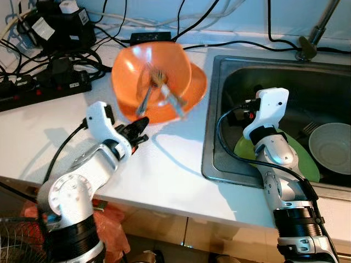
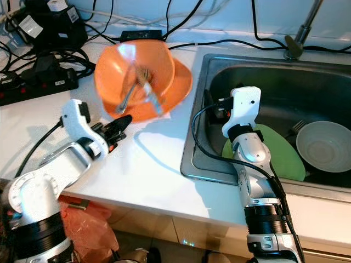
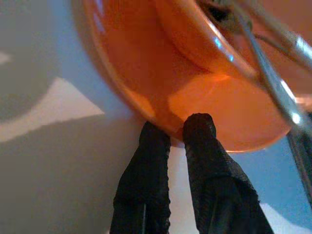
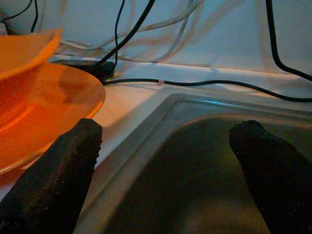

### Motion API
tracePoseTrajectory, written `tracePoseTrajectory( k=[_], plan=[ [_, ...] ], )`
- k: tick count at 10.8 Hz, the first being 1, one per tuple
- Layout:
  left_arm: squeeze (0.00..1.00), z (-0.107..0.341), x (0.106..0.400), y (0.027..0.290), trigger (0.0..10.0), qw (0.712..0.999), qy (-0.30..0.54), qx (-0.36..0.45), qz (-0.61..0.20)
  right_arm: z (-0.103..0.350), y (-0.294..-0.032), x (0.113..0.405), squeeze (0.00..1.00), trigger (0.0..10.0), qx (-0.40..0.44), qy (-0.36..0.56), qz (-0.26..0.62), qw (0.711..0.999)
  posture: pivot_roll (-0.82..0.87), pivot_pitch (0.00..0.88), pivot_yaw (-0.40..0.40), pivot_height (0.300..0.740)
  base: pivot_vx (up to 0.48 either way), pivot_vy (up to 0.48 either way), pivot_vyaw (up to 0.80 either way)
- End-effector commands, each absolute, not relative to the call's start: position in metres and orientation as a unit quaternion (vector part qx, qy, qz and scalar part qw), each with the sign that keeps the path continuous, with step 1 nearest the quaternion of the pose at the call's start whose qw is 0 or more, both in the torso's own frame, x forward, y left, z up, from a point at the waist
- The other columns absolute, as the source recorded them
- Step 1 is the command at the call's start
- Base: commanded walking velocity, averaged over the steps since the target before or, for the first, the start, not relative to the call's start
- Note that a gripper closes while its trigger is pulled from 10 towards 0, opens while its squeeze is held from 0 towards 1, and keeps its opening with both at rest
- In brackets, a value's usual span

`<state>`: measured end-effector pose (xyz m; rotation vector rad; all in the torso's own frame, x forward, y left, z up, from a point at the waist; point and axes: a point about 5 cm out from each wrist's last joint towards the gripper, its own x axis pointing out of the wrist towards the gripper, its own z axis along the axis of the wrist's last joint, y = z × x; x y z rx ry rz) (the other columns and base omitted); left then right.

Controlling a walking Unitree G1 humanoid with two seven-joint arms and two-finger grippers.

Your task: Kitchen organization

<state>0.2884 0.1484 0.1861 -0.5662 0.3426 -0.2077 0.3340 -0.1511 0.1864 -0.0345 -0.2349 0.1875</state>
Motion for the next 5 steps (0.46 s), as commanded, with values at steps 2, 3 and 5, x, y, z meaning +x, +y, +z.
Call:
tracePoseTrajectory(
  k=[2, 3, 5],
  plan=[
    [0.00, 0.163, 0.284, 0.156, 10.0, 0.933, 0.238, -0.264, -0.065, 0.184, -0.149, 0.336, 0.00, 10.0, -0.018, -0.113, 0.098, 0.989, 0.12, 0.152, 0.084, 0.740, 0.000, 0.000, 0.00],
    [0.00, 0.168, 0.284, 0.155, 10.0, 0.934, 0.232, -0.262, -0.069, 0.184, -0.150, 0.336, 0.00, 10.0, -0.018, -0.114, 0.098, 0.988, 0.11, 0.149, 0.085, 0.740, 0.000, 0.000, 0.00],
    [0.00, 0.175, 0.283, 0.160, 10.0, 0.938, 0.224, -0.255, -0.070, 0.184, -0.149, 0.336, 0.00, 10.0, -0.018, -0.115, 0.099, 0.988, 0.12, 0.143, 0.085, 0.740, 0.000, 0.000, 0.00]
  ],
)
